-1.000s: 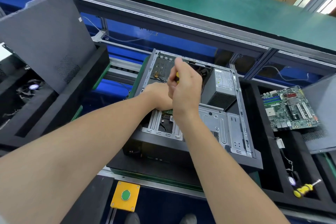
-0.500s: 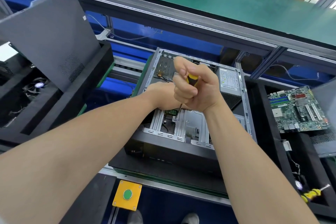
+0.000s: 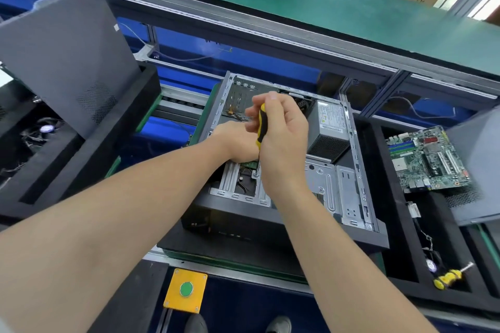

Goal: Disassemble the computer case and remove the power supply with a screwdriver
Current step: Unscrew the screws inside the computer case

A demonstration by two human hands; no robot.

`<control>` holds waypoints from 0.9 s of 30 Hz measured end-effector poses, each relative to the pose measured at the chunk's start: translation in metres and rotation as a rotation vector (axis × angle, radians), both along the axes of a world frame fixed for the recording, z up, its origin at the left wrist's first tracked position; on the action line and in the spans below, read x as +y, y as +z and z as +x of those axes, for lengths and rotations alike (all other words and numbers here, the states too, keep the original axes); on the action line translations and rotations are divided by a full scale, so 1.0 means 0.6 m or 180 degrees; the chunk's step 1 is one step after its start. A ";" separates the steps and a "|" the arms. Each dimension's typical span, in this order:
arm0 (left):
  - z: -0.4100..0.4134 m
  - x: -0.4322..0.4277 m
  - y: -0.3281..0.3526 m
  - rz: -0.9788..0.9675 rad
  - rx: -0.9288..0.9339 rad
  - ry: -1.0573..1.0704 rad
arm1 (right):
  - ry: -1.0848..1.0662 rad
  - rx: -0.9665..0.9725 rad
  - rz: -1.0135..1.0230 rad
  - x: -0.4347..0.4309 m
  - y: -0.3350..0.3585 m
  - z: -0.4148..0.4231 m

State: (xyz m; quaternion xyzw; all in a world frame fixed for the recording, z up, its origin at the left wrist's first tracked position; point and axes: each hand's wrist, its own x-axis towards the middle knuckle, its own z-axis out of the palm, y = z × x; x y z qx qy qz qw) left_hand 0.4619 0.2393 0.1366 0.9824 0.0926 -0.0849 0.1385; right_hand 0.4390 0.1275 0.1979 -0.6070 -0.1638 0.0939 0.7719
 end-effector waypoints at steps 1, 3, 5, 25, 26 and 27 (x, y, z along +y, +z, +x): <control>-0.002 -0.001 0.001 -0.0056 -0.0057 0.0067 | -0.0146 0.0068 0.0052 0.007 0.004 -0.004; -0.003 -0.003 0.005 -0.0055 -0.0051 0.0114 | -0.0265 0.0097 0.0070 0.014 0.006 -0.004; 0.000 -0.003 0.005 0.0035 0.0007 0.0093 | -0.0155 0.0070 0.0059 0.013 0.001 0.005; 0.012 0.010 -0.014 0.0026 -0.0078 -0.0255 | 0.3933 0.1070 0.0809 0.000 -0.031 0.148; 0.013 0.010 -0.015 0.0053 -0.0096 -0.0192 | 0.3736 0.1045 0.0853 -0.003 -0.032 0.145; 0.014 0.009 -0.016 0.0077 -0.0143 -0.0129 | 0.3472 0.0945 0.0843 -0.009 -0.032 0.140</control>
